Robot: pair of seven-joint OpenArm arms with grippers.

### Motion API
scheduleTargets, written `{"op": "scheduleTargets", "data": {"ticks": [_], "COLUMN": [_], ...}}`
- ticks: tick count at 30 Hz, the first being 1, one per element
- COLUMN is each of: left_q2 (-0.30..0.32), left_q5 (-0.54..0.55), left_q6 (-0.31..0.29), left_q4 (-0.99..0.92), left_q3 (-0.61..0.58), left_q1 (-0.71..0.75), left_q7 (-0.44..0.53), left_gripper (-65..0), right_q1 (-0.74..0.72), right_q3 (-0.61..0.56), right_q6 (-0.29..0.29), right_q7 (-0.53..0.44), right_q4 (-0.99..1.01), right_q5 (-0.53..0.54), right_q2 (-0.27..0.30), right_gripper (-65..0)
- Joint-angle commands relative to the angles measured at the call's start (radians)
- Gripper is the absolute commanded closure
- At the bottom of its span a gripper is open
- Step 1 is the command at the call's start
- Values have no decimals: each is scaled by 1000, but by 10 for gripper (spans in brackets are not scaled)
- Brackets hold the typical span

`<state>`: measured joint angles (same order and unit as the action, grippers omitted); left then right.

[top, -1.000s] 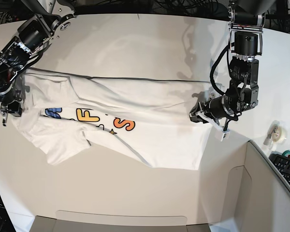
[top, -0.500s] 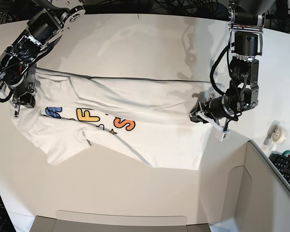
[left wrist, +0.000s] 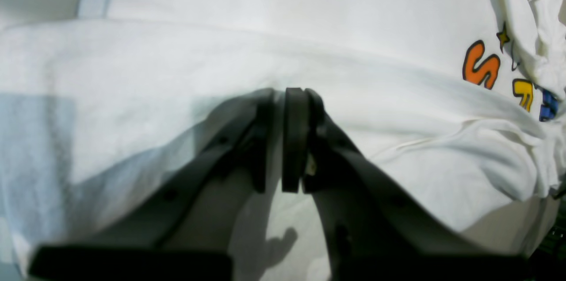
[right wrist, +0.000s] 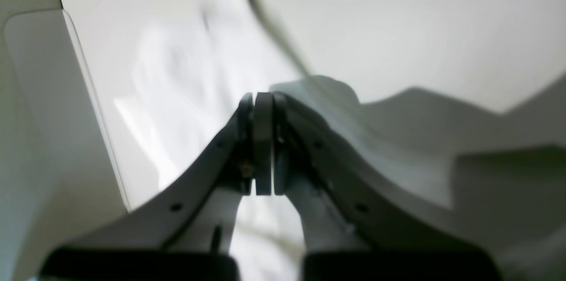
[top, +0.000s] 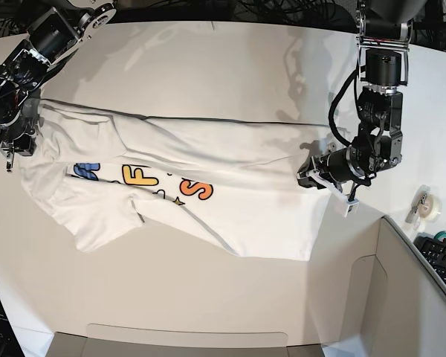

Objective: Layout the t-shirt on the table in an organized manner, then fold the t-shirt properly
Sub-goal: 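Grasp the shirt's opposite end with the right gripper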

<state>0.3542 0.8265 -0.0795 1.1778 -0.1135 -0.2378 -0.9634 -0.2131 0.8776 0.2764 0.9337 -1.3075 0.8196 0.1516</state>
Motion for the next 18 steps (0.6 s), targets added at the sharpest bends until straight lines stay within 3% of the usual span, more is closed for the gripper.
{"op": "scheduleTargets", "data": {"ticks": [1,3,6,10,18], "left_q2": [29,30,30,27,26], "left_q5": [-95,-95,-95,-95,-95], "left_q6": [43,43,43,43,43], "left_q4": [-9,-9,-9,-9,-9], "left_q3": [1,2,2,1,1], "left_q1": [10,10,12,15,15], "left_q7": [-53,-53,-53,-53,-53], "left_gripper": [-44,-44,-44,-44,-44], "right_q1": [-9,-7,-7,-10,13], "right_q3": [-1,-1,-1,-1,-10], "right_q6": [-6,-7,-56,-78,-73], "right_q7": [-20,-26,-26,-2,55], "right_q4": [-1,44,121,125,-19], "right_q5": [-3,-7,-3,7,249], "right_q2": [32,53,90,93,84], "right_gripper": [0,0,0,0,0]}}
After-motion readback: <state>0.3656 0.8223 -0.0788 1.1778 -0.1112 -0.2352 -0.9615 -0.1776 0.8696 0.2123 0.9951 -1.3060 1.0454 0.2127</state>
